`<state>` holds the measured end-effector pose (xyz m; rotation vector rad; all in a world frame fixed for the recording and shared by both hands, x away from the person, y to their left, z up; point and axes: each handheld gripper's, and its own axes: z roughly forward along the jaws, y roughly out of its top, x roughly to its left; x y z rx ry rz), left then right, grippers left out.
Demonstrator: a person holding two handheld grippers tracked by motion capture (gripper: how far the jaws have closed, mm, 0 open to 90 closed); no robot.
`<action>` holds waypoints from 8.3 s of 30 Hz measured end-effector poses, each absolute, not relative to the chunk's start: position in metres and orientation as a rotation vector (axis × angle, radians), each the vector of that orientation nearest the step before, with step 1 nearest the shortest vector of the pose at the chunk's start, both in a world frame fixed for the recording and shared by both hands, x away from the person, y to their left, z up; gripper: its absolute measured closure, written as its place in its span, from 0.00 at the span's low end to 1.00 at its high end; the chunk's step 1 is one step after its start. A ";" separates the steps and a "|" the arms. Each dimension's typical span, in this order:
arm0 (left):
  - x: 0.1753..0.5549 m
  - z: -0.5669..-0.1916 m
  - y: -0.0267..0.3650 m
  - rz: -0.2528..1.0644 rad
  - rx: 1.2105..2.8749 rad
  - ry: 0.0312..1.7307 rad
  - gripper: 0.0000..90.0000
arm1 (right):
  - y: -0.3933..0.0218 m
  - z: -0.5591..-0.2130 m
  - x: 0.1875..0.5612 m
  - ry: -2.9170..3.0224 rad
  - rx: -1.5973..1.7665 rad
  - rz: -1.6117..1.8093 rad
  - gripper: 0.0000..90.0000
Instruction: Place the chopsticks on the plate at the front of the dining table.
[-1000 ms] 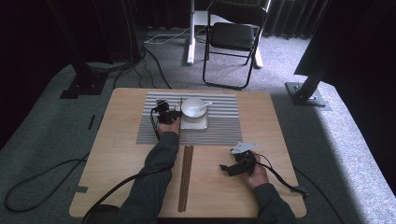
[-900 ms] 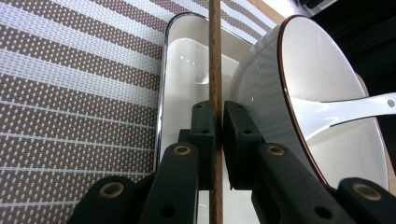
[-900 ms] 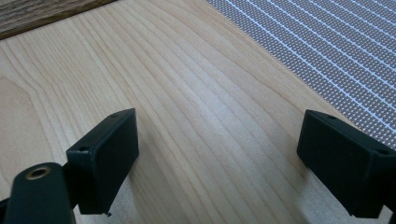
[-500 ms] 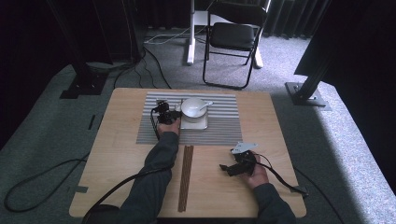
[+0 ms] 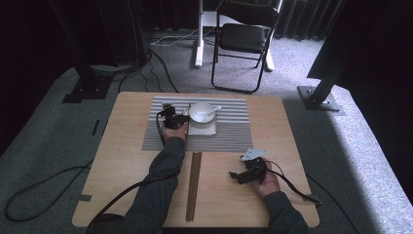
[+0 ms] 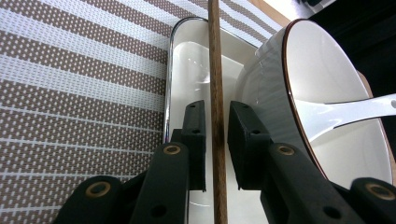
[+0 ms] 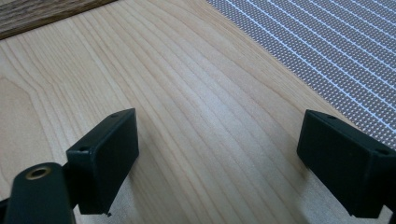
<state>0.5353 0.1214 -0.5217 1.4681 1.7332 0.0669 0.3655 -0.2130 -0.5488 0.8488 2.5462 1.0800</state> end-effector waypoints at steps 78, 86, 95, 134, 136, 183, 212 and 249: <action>0.420 -0.459 0.140 0.189 1.706 1.359 0.60 | -0.213 -0.549 0.365 2.544 0.851 1.080 0.14; 0.411 -0.464 0.141 0.189 1.726 1.354 0.59 | -0.213 -0.549 0.365 2.544 0.852 1.080 0.14; 0.403 -0.474 0.140 0.160 1.740 1.356 0.58 | -0.213 -0.549 0.365 2.543 0.856 1.081 0.14; 0.371 -0.489 0.129 0.149 1.812 1.318 0.56 | -0.212 -0.549 0.364 2.538 0.865 1.079 0.14; 0.369 -0.489 0.128 0.158 1.822 1.312 0.56 | -0.212 -0.549 0.364 2.538 0.865 1.078 0.14; 0.324 -0.527 0.121 0.216 1.970 1.300 0.53 | -0.213 -0.549 0.365 2.544 0.852 1.082 0.14; 0.306 -0.535 0.093 0.446 2.149 1.182 0.55 | -0.213 -0.549 0.365 2.545 0.851 1.081 0.13; 0.307 -0.530 0.126 0.450 2.147 1.286 0.93 | -0.213 -0.549 0.365 2.545 0.852 1.081 0.13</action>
